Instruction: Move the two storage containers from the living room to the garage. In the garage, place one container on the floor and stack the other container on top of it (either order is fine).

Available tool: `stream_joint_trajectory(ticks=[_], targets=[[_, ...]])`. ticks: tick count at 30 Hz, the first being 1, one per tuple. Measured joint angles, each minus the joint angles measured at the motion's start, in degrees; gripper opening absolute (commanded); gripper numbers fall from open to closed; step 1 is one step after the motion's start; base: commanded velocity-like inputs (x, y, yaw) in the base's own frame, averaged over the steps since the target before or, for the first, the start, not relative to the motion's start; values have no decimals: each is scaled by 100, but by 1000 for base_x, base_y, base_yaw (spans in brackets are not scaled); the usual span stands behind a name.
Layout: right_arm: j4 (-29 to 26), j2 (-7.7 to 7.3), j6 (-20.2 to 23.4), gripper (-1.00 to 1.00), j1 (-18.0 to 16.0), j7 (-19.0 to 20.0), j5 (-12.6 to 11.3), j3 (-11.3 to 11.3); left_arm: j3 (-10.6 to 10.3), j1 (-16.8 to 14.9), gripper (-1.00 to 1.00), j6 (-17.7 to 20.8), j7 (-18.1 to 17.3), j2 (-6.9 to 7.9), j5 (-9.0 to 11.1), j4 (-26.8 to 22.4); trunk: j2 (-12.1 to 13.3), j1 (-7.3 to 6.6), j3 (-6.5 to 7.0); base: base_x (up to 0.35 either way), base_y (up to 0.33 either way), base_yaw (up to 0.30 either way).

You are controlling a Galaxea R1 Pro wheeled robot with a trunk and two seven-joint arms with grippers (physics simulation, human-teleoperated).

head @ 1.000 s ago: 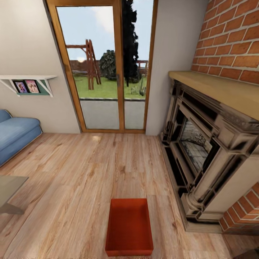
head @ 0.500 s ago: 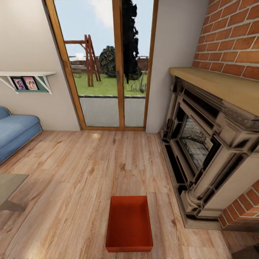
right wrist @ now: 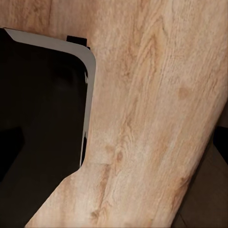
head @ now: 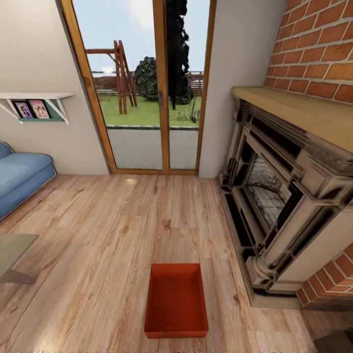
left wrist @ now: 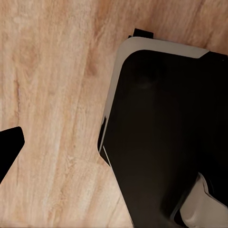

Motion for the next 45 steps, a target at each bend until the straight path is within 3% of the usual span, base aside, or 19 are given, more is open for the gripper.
stream_joint_trajectory(ticks=[45], targets=[[0, 0, 13, 100, 0, 2, 0, 0, 4, 0, 100, 0, -1, 0, 0, 0, -1, 0, -410, 0, 0, 0]])
